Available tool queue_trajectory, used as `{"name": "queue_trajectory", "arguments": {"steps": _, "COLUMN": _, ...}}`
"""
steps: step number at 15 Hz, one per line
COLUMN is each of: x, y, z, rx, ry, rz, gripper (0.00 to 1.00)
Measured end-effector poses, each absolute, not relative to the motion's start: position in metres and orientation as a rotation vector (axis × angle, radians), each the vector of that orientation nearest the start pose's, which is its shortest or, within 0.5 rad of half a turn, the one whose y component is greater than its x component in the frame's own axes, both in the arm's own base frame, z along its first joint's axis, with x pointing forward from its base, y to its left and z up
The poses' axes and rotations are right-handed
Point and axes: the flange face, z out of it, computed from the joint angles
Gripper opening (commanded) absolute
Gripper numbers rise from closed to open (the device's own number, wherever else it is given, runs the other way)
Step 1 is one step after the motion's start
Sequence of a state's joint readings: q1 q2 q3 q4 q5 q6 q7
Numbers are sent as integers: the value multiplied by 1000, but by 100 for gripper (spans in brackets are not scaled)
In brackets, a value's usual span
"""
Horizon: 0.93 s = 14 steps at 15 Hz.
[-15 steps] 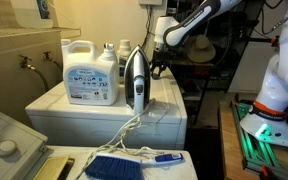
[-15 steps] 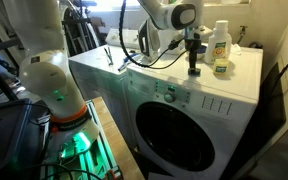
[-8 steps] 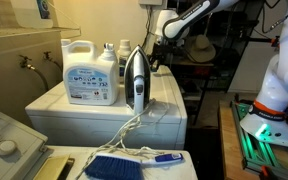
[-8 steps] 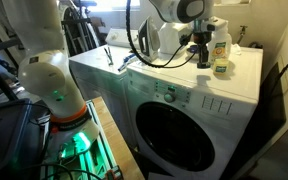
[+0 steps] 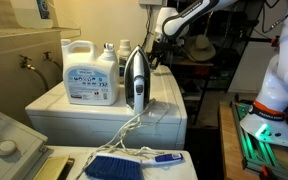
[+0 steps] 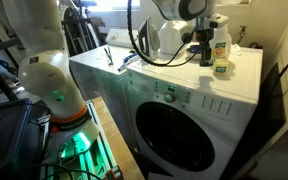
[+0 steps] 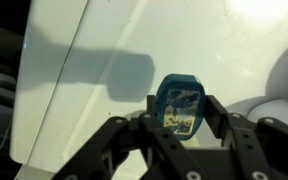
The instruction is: Put the blue lid on the small container on the right.
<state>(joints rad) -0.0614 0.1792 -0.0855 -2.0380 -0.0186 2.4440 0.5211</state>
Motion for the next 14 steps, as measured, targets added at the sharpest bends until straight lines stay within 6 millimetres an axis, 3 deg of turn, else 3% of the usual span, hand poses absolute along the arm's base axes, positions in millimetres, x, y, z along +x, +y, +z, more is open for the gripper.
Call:
{"name": "queue_trajectory", "arguments": {"steps": 6, "x": 617, "y": -105, "z": 418, "rx": -2958, "ry": 966, "rz": -388, "gripper": 26}}
{"name": "queue_trajectory", "arguments": {"steps": 14, "x": 657, "y": -134, "z": 399, "rx": -2982, "ry": 807, "rz": -332, "gripper": 26}}
